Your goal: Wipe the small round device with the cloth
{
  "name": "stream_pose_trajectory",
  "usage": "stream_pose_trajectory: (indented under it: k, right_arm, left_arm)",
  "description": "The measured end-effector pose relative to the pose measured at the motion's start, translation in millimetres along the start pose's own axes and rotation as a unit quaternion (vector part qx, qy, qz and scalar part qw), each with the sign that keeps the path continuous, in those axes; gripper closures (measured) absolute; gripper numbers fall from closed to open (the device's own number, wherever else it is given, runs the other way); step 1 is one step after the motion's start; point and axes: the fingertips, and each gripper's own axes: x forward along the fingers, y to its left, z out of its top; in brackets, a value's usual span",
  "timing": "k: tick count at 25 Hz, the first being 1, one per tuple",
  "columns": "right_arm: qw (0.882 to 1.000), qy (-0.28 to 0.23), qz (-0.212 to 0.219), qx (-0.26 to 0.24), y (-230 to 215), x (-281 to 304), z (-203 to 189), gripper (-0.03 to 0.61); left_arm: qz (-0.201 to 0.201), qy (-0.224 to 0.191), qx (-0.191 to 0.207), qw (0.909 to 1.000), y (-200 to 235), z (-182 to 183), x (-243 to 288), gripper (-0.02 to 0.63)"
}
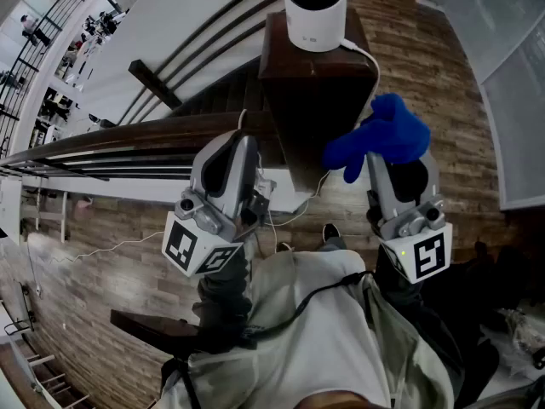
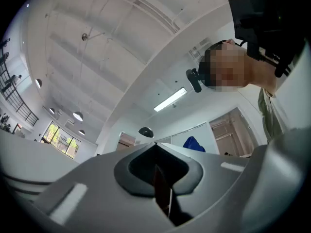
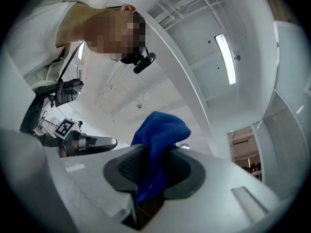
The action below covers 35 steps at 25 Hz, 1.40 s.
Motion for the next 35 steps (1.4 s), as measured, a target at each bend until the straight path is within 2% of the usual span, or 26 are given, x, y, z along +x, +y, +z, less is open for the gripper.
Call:
stream_pose_trajectory:
  k: [5, 15, 18, 20, 25, 27, 30, 35]
  right_arm:
    - [1.0, 0.009, 0.004, 0.016, 0.9, -2.1, -2.8, 0.488]
    - [1.0, 0.009, 0.02, 0.006, 1.3, -4.4, -8.2, 0.486]
    - [0.997, 0.019, 0.034, -0.07, -13.1, -1.4, 0.1, 0.486]
    - [0.991, 0.005, 0.033, -0.133, -35.3, 11.8, 21.8, 0.486]
    - [0.961, -0.034, 0.035, -0.273, -75.5, 91.9, 89.5, 0.486]
    - [0.952, -0.031, 0.05, -0.301, -76.1, 126.2, 99.1, 0.486]
    - [0.942, -0.002, 0.07, -0.328, -71.2, 164.7, 90.7, 0.486]
    - [0.932, 0.043, 0.082, -0.349, -56.4, 176.1, 57.2, 0.488]
  left_arm:
    - [0.001, -0.002, 0.001, 1.0, -5.7, 1.2, 0.0, 0.611]
    - [0.012, 0.006, 0.005, 0.9999, -4.7, -0.1, -5.3, 0.611]
    - [0.011, 0.012, 0.011, 0.9998, -1.4, 0.0, -2.7, 0.611]
    - [0.012, 0.012, 0.017, 0.9997, 3.6, 2.5, 0.2, 0.611]
    - [0.01, 0.006, 0.026, 0.9996, 9.2, 10.5, 11.3, 0.611]
    - [0.01, 0.004, 0.025, 0.9996, 8.6, 11.6, 13.1, 0.611]
    - [0.008, 0.007, 0.02, 0.9997, 7.9, 9.9, 14.2, 0.611]
    - [0.013, 0.004, 0.034, 0.9993, 17.4, 21.2, 21.1, 0.611]
